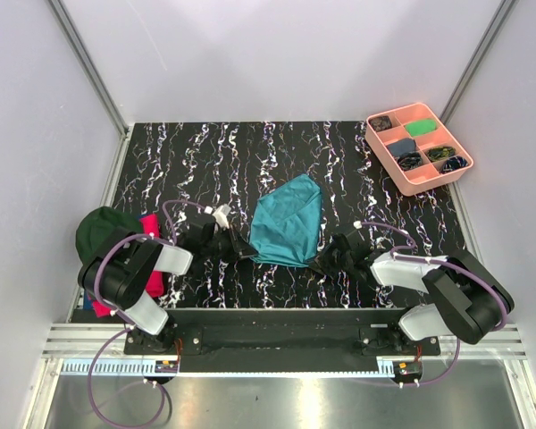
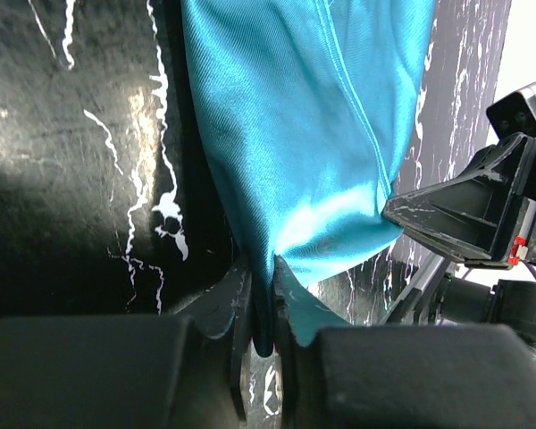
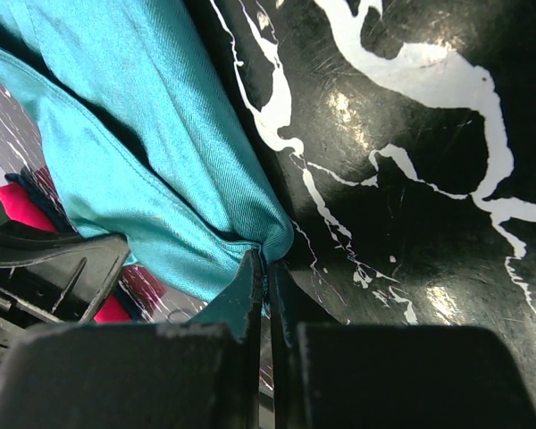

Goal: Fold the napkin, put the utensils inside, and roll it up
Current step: Roll the napkin with the utensil

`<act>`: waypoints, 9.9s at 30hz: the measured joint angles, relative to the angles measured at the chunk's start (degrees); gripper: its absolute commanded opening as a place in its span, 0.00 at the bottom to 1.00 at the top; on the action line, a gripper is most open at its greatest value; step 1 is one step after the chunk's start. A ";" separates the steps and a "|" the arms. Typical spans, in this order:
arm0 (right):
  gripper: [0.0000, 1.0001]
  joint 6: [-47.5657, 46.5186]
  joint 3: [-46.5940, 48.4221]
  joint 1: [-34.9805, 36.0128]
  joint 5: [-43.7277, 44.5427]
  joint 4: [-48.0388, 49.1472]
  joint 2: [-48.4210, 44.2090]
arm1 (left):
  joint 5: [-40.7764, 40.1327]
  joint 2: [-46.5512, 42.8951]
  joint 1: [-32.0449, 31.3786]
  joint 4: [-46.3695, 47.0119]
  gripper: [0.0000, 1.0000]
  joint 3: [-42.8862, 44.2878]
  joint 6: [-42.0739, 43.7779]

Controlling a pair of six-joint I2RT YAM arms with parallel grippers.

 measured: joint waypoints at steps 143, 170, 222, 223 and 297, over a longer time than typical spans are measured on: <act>0.00 -64.78 45.46 0.79 -37.11 -23.06 36.26 | -10.36 -26.38 -1.01 -36.48 0.67 9.03 14.32; 0.00 -64.13 45.57 0.22 -38.10 -22.40 37.33 | 6.99 -8.11 -4.85 -5.42 0.70 6.43 -0.31; 0.00 -63.43 45.53 0.20 -37.94 -22.18 37.35 | -10.54 -8.98 -0.33 -13.14 0.70 5.20 21.51; 0.00 -63.39 45.53 0.20 -37.94 -22.18 37.35 | -10.54 -8.98 -0.33 -12.76 0.70 5.18 21.53; 0.50 -52.98 28.13 9.16 -20.04 -22.21 8.46 | -9.62 -1.84 -0.72 -19.06 0.00 12.61 23.45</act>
